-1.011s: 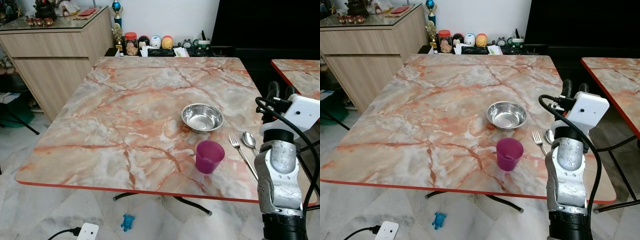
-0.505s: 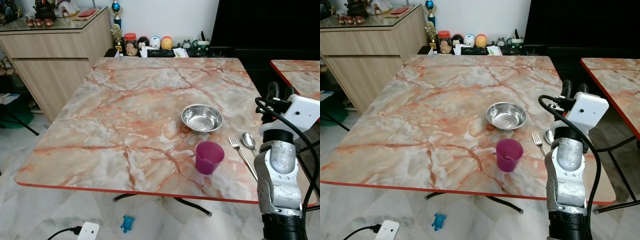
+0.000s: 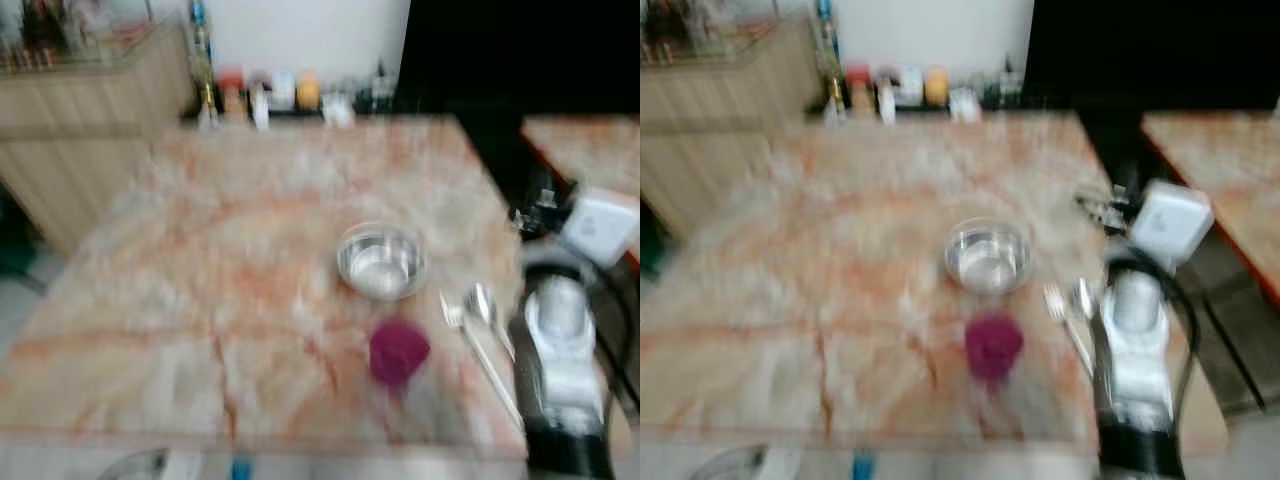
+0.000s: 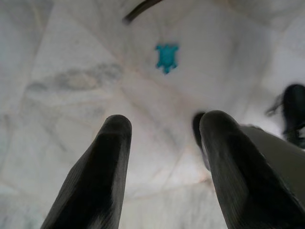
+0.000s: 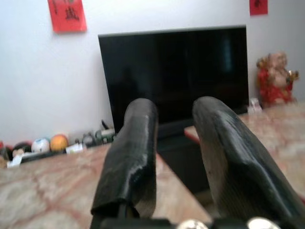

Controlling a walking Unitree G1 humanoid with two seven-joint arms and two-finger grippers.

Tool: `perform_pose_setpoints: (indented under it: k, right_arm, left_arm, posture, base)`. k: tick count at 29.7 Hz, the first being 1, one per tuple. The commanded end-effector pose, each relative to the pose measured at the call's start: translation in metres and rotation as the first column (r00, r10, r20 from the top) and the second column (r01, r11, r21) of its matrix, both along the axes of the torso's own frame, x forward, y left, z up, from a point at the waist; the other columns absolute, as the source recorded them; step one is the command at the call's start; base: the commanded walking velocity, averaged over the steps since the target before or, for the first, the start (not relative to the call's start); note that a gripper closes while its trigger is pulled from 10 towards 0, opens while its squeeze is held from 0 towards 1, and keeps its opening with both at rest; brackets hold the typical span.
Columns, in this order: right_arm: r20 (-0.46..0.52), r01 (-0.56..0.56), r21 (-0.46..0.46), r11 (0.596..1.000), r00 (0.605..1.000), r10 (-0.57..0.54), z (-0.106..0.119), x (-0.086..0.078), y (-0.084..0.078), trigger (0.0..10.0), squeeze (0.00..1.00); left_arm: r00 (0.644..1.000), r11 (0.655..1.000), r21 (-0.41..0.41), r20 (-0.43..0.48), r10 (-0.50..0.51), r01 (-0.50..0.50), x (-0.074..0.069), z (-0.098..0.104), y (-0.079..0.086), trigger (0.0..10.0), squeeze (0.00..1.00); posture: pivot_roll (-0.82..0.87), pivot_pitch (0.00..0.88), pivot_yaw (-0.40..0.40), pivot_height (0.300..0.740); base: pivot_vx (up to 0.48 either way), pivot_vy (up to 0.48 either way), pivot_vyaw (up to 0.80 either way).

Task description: Setting the table

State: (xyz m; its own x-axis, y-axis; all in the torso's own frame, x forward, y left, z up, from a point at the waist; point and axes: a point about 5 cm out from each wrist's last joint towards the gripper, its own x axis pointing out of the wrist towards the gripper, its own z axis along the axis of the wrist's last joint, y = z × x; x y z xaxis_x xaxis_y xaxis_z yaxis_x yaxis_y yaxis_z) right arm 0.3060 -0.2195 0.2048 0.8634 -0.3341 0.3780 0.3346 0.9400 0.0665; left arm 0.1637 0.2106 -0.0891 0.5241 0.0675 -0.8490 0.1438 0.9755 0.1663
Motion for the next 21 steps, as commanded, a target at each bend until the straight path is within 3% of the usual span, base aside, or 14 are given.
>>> perform_pose_setpoints:
  k: [1, 10, 13, 16, 17, 18, 19, 21]
  right_arm:
    - [0.011, -0.027, 0.007, 1.000, 1.000, 0.027, 0.002, 0.001, 0.009, 10.0, 0.00]
    - [-0.016, -0.004, 0.039, 0.999, 1.000, 0.004, -0.001, -0.005, 0.003, 10.0, 0.00]
    - [-0.084, -0.003, 0.101, 0.995, 0.996, 0.011, -0.008, -0.002, -0.004, 10.0, 0.00]
    - [-0.147, -0.077, 0.211, 0.975, 0.983, 0.109, -0.016, 0.006, -0.002, 10.0, 0.00]
    - [-0.178, -0.094, 0.257, 0.962, 0.974, 0.142, -0.021, 0.010, -0.001, 10.0, 0.55]
    - [-0.205, -0.111, 0.298, 0.948, 0.963, 0.177, -0.025, 0.014, 0.000, 10.0, 0.89]
    - [-0.283, -0.171, 0.348, 0.922, 0.918, 0.277, -0.033, 0.023, 0.008, 10.0, 1.00]
    - [-0.311, -0.195, 0.348, 0.917, 0.899, 0.309, -0.034, 0.030, 0.012, 10.0, 1.00]
  left_arm:
    - [1.000, 1.000, 0.027, -0.012, 0.008, -0.007, -0.004, 0.000, 0.011, 10.0, 0.00]
    - [1.000, 1.000, 0.026, -0.014, 0.002, -0.002, -0.005, 0.000, 0.010, 10.0, 0.00]
    - [1.000, 1.000, 0.025, -0.014, 0.000, 0.000, -0.005, 0.000, 0.010, 10.0, 0.00]
    - [1.000, 1.000, 0.023, -0.010, -0.001, 0.002, -0.003, 0.000, 0.009, 10.0, 0.00]
    - [1.000, 1.000, 0.020, -0.008, -0.002, 0.002, -0.003, 0.001, 0.009, 10.0, 0.00]
    - [1.000, 1.000, 0.017, -0.005, -0.003, 0.003, -0.002, 0.001, 0.008, 10.0, 0.00]
    - [1.000, 1.000, 0.015, -0.002, -0.008, 0.008, -0.001, 0.001, 0.007, 10.0, 0.00]
    - [1.000, 1.000, 0.011, 0.003, -0.007, 0.006, 0.000, 0.001, 0.005, 10.0, 0.00]
  posture:
    - [-0.03, 0.000, 0.008, 0.740]
    - [-0.03, 0.000, 0.010, 0.740]
    - [-0.04, 0.000, 0.012, 0.740]
    - [-0.04, 0.000, 0.014, 0.740]
    - [-0.04, 0.000, 0.016, 0.740]
    - [-0.05, 0.000, 0.018, 0.740]
    - [-0.05, 0.000, 0.020, 0.740]
    - [-0.05, 0.000, 0.019, 0.740]
  base:
    - [0.000, 0.000, 0.00]
    - [0.000, 0.000, 0.00]
    - [0.000, 0.000, 0.00]
    - [0.000, 0.000, 0.00]
    - [0.000, 0.000, 0.00]
    - [0.000, 0.000, 0.00]
    - [0.000, 0.000, 0.00]
    - [0.000, 0.000, 0.00]
